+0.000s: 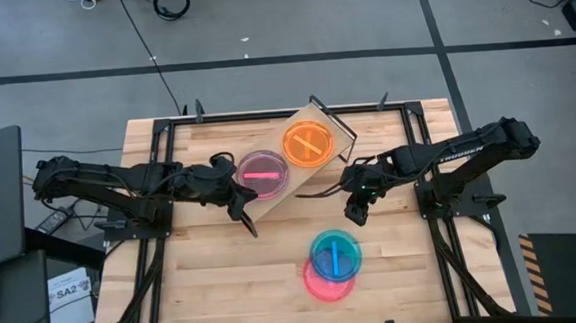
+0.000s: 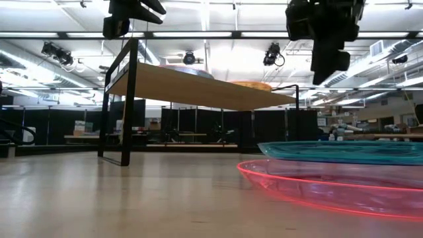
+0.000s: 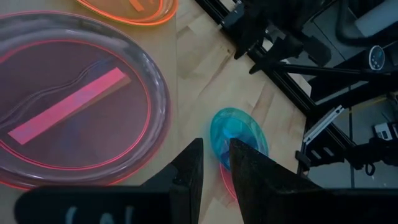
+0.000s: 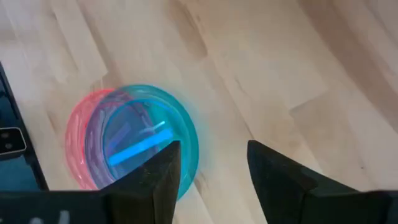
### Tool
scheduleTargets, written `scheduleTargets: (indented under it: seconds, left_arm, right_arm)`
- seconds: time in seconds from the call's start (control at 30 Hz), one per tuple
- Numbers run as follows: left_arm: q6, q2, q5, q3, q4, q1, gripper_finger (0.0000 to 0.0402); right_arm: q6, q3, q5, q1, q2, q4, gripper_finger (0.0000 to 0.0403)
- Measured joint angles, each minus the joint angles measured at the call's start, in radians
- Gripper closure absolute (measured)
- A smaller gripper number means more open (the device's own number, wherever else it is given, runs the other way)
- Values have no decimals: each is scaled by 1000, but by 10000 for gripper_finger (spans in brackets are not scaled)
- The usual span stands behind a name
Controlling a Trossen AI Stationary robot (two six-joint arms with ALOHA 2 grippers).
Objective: Place and stack plates onto a shelf
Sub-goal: Stack the blue plate on the orange plate on the shelf
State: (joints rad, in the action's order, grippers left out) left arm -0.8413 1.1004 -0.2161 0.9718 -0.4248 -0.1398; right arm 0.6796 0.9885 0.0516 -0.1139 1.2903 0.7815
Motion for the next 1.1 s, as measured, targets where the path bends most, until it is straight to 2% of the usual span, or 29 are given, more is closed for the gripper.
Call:
scheduleTargets:
  seconds: [0.27, 0.4, 0.63, 0.9, 1.1]
  left_arm:
    - [0, 0, 0, 0, 0, 0, 319]
    - [0, 0, 0, 0, 0, 0, 319]
    - [0, 0, 0, 0, 0, 0, 319]
    - [0, 0, 0, 0, 0, 0, 319]
    - [0, 0, 0, 0, 0, 0, 319]
  right_arm:
    - [2, -133, 95, -1, 0, -102, 213]
    - [3, -205, 107, -1, 0, -189, 213]
    - [41, -328, 152, -2, 0, -418, 213]
    - [88, -480, 153, -27, 0, -656, 215]
    - [87, -527, 137, -61, 0, -764, 216]
